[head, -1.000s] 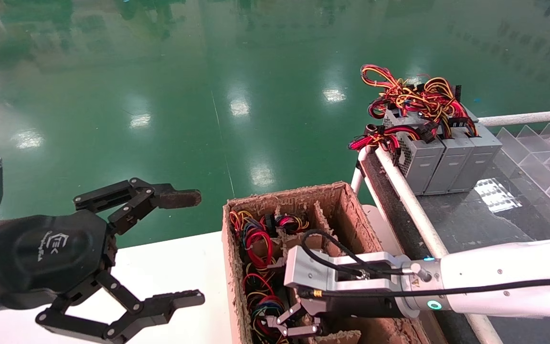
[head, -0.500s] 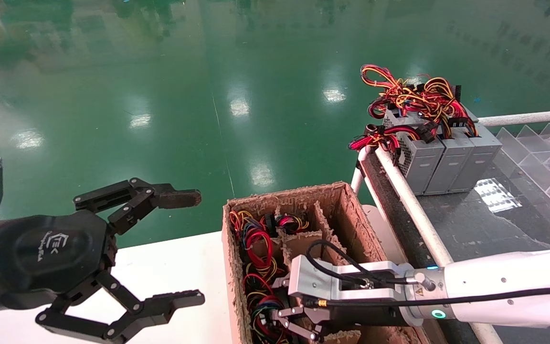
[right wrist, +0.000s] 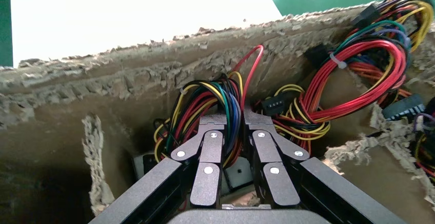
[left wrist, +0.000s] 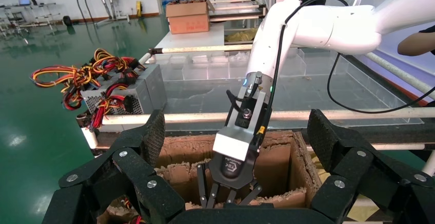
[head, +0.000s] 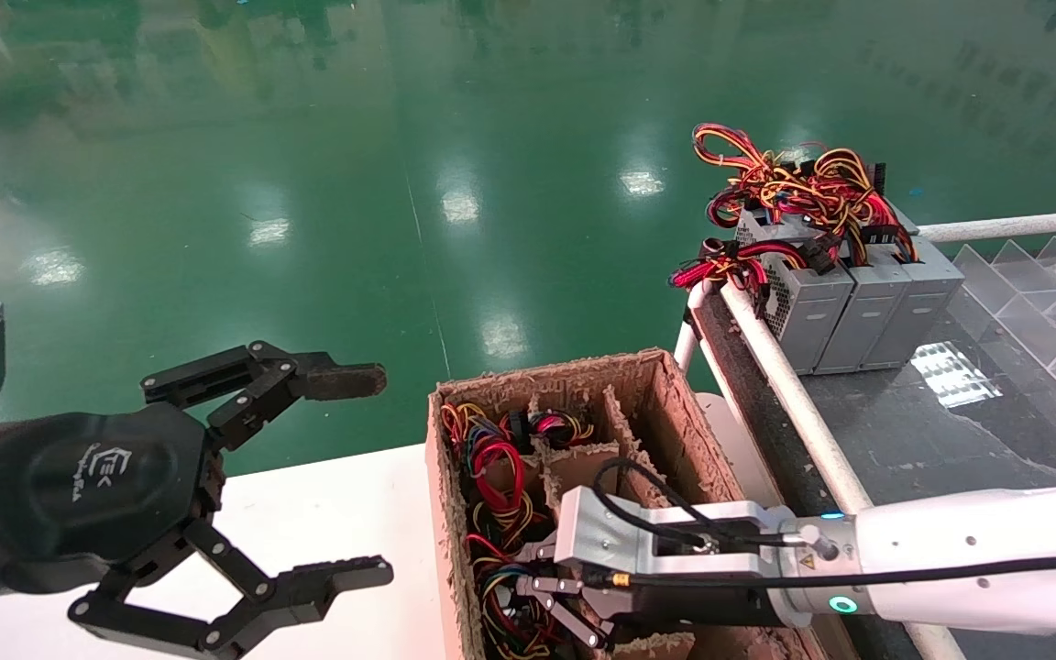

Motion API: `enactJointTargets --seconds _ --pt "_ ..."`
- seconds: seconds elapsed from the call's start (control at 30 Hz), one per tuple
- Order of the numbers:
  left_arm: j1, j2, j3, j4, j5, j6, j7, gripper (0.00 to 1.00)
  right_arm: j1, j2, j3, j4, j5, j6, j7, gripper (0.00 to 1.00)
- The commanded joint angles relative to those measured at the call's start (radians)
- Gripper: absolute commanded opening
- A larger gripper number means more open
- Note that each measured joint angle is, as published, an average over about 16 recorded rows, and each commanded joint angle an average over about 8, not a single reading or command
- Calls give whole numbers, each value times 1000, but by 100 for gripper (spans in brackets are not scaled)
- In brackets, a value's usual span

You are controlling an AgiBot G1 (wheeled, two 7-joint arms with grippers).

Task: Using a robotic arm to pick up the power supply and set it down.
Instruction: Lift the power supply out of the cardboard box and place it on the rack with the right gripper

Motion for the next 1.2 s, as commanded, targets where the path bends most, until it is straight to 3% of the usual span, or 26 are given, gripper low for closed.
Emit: enactJointTargets --seconds 0.03,0.8,1.2 --pt "0 0 0 0 0 0 0 100 -5 5 7 0 13 2 -6 0" --pt "0 0 0 0 0 0 0 100 -72 199 321 -27 442 46 -89 0" --pt "0 0 0 0 0 0 0 100 -52 283 437 -145 517 60 -177 0"
